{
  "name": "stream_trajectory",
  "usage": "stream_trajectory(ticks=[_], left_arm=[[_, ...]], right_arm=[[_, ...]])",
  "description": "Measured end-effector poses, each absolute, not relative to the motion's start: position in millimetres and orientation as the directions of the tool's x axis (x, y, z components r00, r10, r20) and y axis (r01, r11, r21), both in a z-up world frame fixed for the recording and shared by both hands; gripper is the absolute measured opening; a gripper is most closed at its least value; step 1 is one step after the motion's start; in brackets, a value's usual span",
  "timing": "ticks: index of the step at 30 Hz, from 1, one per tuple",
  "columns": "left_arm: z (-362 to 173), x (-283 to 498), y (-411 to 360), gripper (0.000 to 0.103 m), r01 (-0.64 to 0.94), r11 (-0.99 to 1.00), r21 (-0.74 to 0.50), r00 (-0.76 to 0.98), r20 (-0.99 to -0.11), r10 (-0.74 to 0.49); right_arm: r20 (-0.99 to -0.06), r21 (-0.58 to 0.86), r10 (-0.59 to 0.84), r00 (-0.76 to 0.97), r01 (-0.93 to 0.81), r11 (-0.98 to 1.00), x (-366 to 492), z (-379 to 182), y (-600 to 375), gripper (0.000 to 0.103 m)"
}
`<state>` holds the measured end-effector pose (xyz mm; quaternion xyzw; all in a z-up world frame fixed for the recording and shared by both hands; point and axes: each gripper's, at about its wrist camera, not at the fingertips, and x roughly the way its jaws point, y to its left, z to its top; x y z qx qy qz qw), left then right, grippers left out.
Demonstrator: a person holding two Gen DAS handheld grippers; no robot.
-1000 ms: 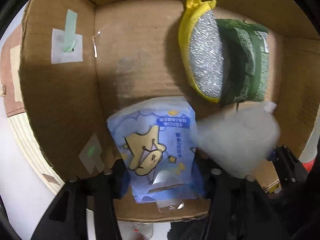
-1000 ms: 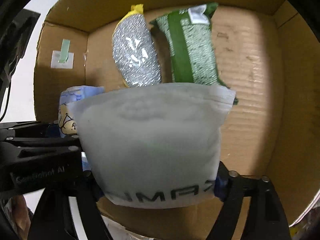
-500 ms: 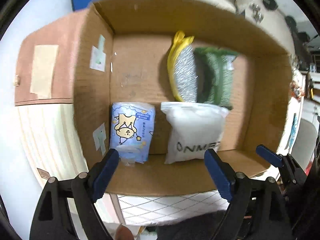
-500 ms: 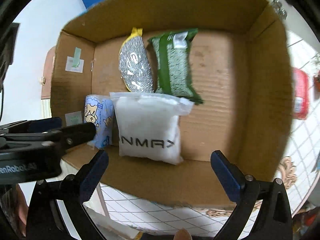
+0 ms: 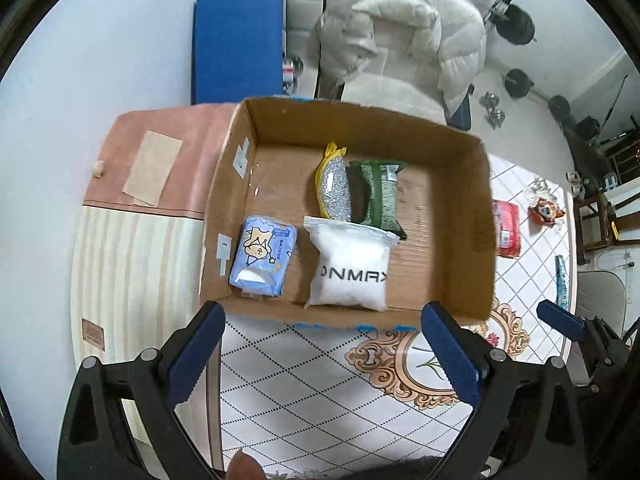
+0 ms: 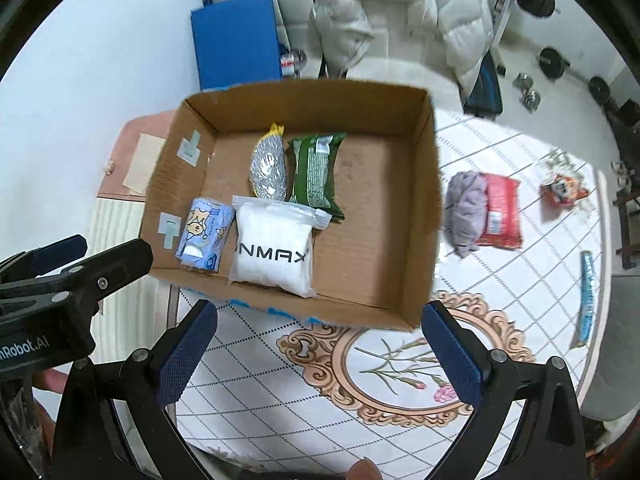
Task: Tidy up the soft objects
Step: 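Move both grippers back over the remaining items on the table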
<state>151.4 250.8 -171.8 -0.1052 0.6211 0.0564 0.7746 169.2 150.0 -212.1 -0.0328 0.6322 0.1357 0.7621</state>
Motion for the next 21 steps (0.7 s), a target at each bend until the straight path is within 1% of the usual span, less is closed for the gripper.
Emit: stream_trajectory(ticks=[7,11,13,17,21], left_arm=[[-139,124,228,0.101,-0.217,0.975,-0.052,0.28,-0.96,0.011],[-119,129,202,0.101,-0.196,0.98,-0.018,0.344,-0.937,0.052],[-112,141,180,0.101,-0.162,0.986,-0.027,0.37,-0.928,0.036],[-113,179,118,0.101,-0.057,0.997,-0.046,0.368,-0.93,-0.022],[-144,234,38,0.101,0.077,0.994,-0.077,0.284,-0.954,-0.095]], right_arm=[[-0.953,0.147,0.207,0.22,-0.261,0.954,144,-181,131,0.103],[-0.942,0.19,0.243,0.23,-0.232,0.954,139,-170,104,0.103],[-0.939,0.212,0.256,0.231,-0.198,0.957,140,-164,76,0.103],[-0.941,0.213,0.229,0.249,-0.087,0.973,147,-159,3,0.103],[-0.959,0.148,0.122,0.256,0.087,0.985,165,-174,-100,0.103]])
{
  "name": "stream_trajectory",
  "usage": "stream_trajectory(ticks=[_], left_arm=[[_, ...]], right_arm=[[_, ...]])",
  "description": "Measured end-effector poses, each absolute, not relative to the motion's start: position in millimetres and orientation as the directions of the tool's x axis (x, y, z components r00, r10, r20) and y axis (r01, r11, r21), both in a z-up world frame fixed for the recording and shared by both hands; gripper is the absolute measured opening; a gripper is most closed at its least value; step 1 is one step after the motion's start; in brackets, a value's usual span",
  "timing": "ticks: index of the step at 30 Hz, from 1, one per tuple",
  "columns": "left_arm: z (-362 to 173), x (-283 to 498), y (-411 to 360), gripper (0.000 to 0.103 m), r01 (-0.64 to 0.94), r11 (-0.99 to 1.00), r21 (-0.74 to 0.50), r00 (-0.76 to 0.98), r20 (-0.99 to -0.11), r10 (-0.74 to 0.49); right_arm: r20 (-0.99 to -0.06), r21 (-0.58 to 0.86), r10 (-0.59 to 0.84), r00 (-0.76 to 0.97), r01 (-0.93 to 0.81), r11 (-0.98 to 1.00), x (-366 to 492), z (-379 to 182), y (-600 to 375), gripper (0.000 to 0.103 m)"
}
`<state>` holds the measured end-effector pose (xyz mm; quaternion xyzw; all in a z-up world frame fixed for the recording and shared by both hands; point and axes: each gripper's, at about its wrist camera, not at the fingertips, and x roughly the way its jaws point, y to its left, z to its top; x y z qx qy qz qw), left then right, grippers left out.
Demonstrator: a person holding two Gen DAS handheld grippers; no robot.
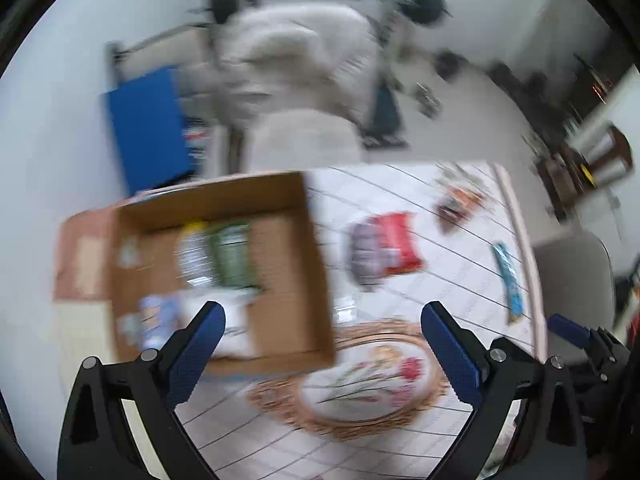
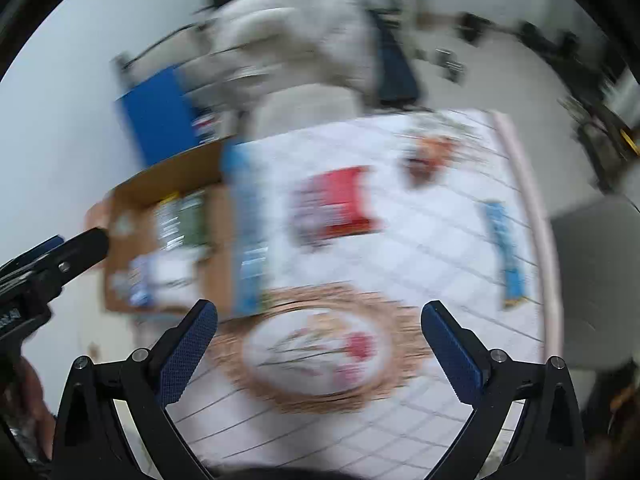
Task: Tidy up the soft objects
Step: 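Move both grippers back over the remaining items on the table, then grasp the red snack bag with left gripper while right grasps orange panda snack bag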
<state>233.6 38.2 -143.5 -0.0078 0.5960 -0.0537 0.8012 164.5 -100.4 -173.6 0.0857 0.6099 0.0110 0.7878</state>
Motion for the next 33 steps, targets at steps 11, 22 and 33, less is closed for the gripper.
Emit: stream_trajectory(ticks=[11,22,33], left_arm=[[-331,362,-81,0.061,0.09,0.989,-0.119,-0.133,-0.985,-0.107],[-411,371,-90,0.061,0.002,0.995,-0.099,-0.254,-0.963,-0.096],[-394,350,-91,0.043,-0.005,0.995,-0.103,-0.194,-0.976,-0.102]], right_arm=[[-0.959,0.284,0.266,0.099,0.373,0.883,279,-296,-263,0.088],[-0.964,0.243,0.267,-0.011,0.375,0.895,397,-380,-254,0.087],[-0.97,0.209,0.238,-0.054,0.316,0.925,405,-401,-242,0.053]])
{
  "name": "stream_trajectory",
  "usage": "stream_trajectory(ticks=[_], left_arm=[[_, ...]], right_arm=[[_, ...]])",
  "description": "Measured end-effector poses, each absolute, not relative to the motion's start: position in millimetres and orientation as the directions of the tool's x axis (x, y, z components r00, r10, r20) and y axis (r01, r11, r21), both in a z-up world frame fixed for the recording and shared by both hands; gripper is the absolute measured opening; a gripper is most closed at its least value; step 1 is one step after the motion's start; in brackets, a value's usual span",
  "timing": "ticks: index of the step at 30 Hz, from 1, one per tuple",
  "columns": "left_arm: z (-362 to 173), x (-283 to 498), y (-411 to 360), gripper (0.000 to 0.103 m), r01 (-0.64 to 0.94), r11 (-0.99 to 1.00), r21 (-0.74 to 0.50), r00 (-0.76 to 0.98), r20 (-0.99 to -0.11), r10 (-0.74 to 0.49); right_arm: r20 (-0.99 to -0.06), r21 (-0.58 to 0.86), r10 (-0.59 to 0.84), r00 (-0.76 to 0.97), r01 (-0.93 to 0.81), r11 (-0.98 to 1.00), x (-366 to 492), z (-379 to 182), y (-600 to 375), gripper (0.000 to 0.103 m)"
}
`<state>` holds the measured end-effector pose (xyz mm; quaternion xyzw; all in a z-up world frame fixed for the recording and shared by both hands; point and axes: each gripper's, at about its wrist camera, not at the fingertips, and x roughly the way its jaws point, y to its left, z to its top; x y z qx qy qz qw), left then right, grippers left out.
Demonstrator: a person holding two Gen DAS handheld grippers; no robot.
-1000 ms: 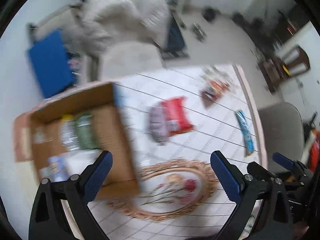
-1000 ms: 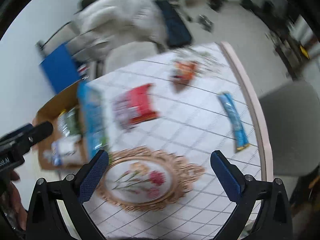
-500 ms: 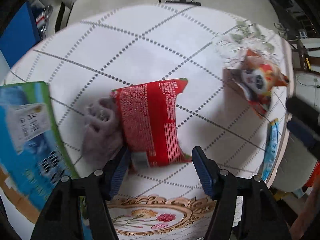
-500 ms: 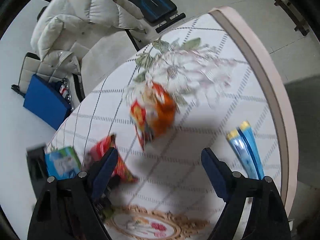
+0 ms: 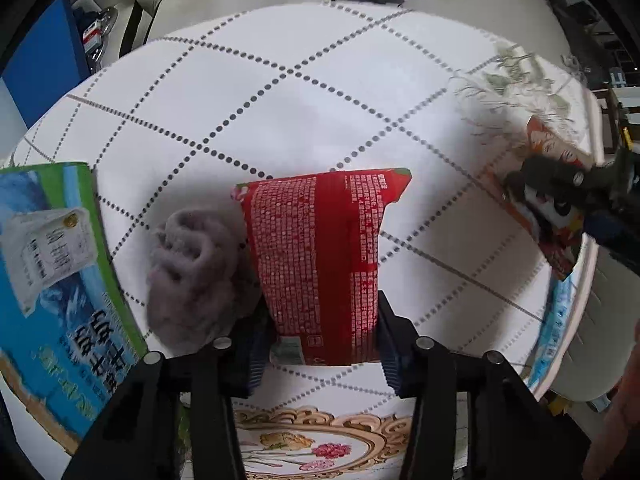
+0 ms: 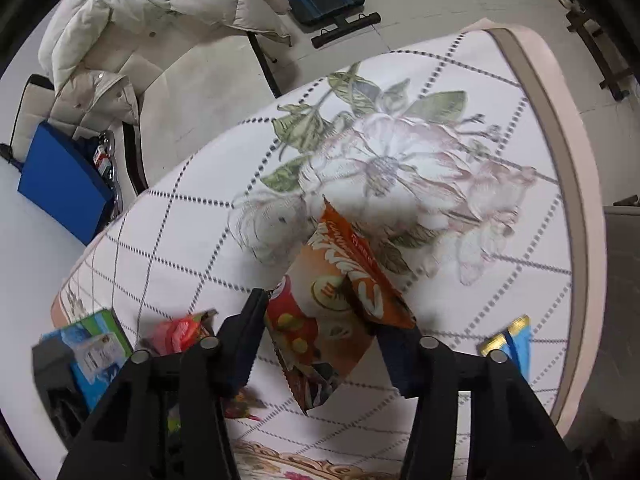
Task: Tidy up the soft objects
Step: 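Grasp the red snack bag with left gripper while right grasps orange panda snack bag, then carry red bag and panda bag into the box and open both grippers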
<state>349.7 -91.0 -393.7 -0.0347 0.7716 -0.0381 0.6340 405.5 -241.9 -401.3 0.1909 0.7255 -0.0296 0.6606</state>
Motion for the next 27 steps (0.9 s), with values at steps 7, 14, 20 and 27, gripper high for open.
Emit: stream_trajectory(ticks=[7,14,20,27], left_arm=[[-340,305,-81,0.043,0.004,0.977,-0.214,-0.137,-0.968,-0.211],[-308,261,-72,0.043,0.039,0.965,-0.261,-0.112,-0.96,-0.255],[-309,194,-79,0.043,0.081,0.964,-0.253,-0.142,-0.96,-0.24],[-256,169,-41,0.043,0.084,0.959,-0.269,-0.044,-0.963,-0.266]], right_arm=[[-0.964,0.255,0.266,-0.003,0.276,0.927,356,-363,-253,0.051],[-0.948,0.315,0.317,0.028,0.225,0.922,285,-335,-248,0.051],[-0.944,0.323,0.33,-0.007,0.177,0.93,209,-332,-236,0.05],[-0.93,0.367,0.366,0.021,0.081,0.927,169,-289,-192,0.05]])
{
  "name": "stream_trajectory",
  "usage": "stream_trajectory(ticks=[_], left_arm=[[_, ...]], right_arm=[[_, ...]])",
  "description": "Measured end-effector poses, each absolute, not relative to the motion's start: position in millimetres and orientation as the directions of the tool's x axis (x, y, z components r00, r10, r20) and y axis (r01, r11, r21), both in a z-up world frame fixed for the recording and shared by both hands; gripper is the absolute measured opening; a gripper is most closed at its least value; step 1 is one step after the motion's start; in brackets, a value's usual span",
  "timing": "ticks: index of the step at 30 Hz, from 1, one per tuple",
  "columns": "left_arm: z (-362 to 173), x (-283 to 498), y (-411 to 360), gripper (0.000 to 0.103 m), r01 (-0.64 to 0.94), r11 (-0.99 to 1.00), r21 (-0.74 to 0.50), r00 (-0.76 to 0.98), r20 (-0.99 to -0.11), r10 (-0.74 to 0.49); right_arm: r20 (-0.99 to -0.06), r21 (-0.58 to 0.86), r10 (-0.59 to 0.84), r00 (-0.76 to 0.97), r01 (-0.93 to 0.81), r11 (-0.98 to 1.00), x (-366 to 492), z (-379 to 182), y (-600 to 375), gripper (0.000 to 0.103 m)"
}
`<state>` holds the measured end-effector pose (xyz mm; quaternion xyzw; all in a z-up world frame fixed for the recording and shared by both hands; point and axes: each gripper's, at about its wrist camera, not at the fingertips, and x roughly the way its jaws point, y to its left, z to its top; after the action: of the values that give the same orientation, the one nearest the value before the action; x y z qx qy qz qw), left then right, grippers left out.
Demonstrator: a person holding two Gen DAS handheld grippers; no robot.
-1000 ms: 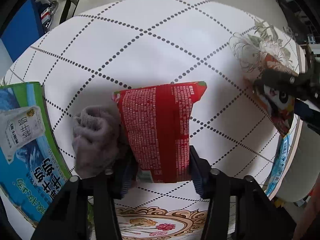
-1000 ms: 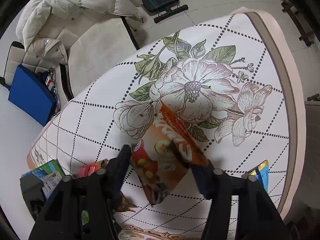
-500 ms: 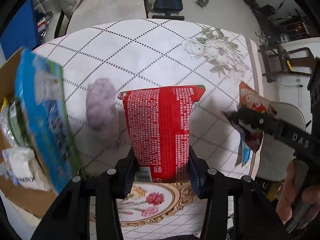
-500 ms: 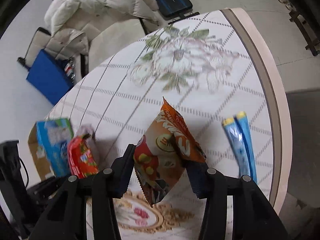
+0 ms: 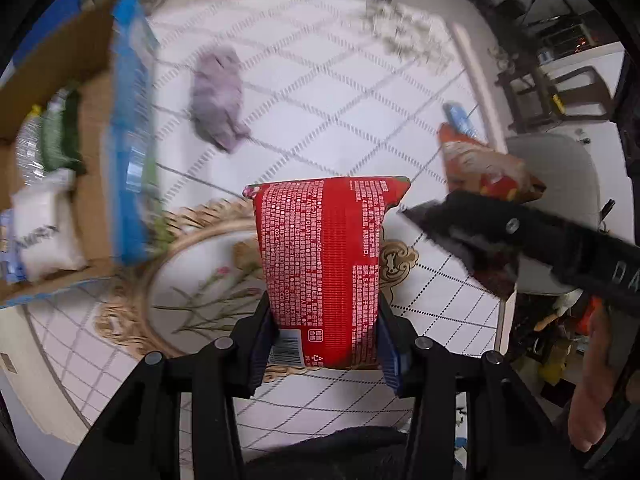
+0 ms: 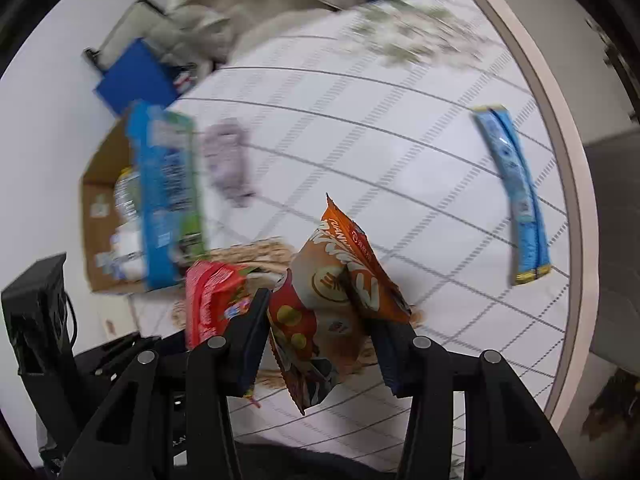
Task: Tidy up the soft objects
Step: 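Carry red bag and panda bag into the box and open both grippers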
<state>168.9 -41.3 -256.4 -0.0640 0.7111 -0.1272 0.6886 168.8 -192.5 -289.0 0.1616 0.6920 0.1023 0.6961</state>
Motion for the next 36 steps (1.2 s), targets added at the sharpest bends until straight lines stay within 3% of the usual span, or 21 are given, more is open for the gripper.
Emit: stream_trajectory(ticks=[7,11,17,25,33,36], left_arm=[[-181,193,59,0.043,0.023,0.969,-0.246,0.138,-0.959,-0.247],[-170,217,131,0.043,-0.043,0.982,-0.184,0.182,-0.968,-0.174],[-221,269,232,0.043,-0.142,0.989,-0.047,0.104,-0.994,-0.032],[-316,310,288,0.043,-0.174,0.985,-0.006,-0.067,-0.998,-0.018],[-346,321,302,0.044,-0.17,0.985,0.024,-0.14,-0.99,0.0],[-344,322,303,0.048,-0.179,0.984,0.008,-0.144,-0.989,-0.018]], right_arm=[[-0.887,0.448,0.453,0.09,-0.069,0.891,174,-218,-106,0.05],[-0.879,0.458,0.472,0.073,-0.148,0.876,189,-210,-32,0.05],[-0.912,0.396,0.409,0.038,-0.189,0.899,221,-249,59,0.05],[-0.953,0.302,0.295,-0.065,-0.21,0.93,239,-322,121,0.05],[-0.969,0.241,0.221,-0.106,-0.234,0.942,238,-357,130,0.05],[-0.974,0.217,0.192,-0.121,-0.26,0.941,237,-359,139,0.055]])
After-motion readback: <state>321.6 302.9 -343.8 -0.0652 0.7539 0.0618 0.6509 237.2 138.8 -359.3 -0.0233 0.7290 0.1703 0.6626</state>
